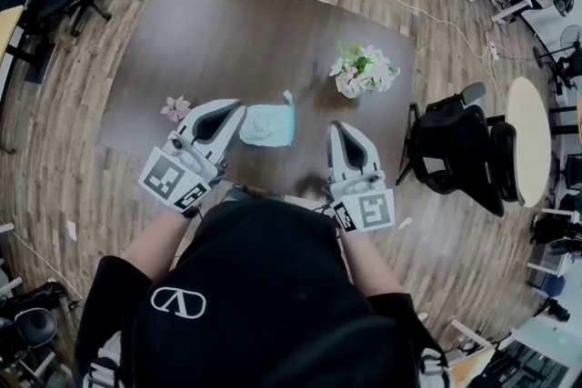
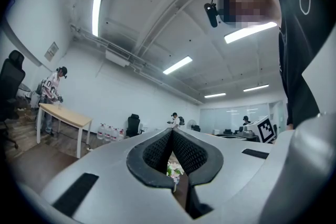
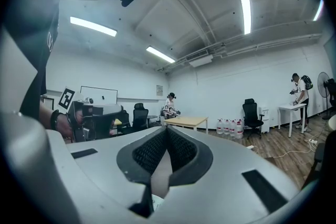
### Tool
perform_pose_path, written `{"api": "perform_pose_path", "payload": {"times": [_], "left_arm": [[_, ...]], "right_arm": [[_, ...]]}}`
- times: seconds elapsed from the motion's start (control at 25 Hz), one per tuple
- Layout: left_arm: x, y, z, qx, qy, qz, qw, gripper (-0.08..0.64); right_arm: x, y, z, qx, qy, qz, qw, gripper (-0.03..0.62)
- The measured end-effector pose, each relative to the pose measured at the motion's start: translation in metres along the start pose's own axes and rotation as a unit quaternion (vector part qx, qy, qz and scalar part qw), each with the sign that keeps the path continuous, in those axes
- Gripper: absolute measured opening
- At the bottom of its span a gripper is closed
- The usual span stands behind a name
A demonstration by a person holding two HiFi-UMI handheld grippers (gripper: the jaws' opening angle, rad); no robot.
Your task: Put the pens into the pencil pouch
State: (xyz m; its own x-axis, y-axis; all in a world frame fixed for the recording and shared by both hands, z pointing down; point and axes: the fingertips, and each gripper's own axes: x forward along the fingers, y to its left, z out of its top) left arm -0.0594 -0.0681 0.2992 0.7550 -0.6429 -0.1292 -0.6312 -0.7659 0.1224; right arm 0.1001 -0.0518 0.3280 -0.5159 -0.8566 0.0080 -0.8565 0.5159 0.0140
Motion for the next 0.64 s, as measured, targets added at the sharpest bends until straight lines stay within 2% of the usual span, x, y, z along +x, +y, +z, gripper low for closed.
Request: {"api": "perform_pose_path", "payload": {"times": [0.64], "left_arm": [[0.0018,-0.0059,-0.0054,-0.003,0.001,-0.001,1.0000,0.003]], "right_arm": [[-0.0093,-0.0095,-0.0022,-0.007,-0.002,-0.014,1.000,0.000]]}}
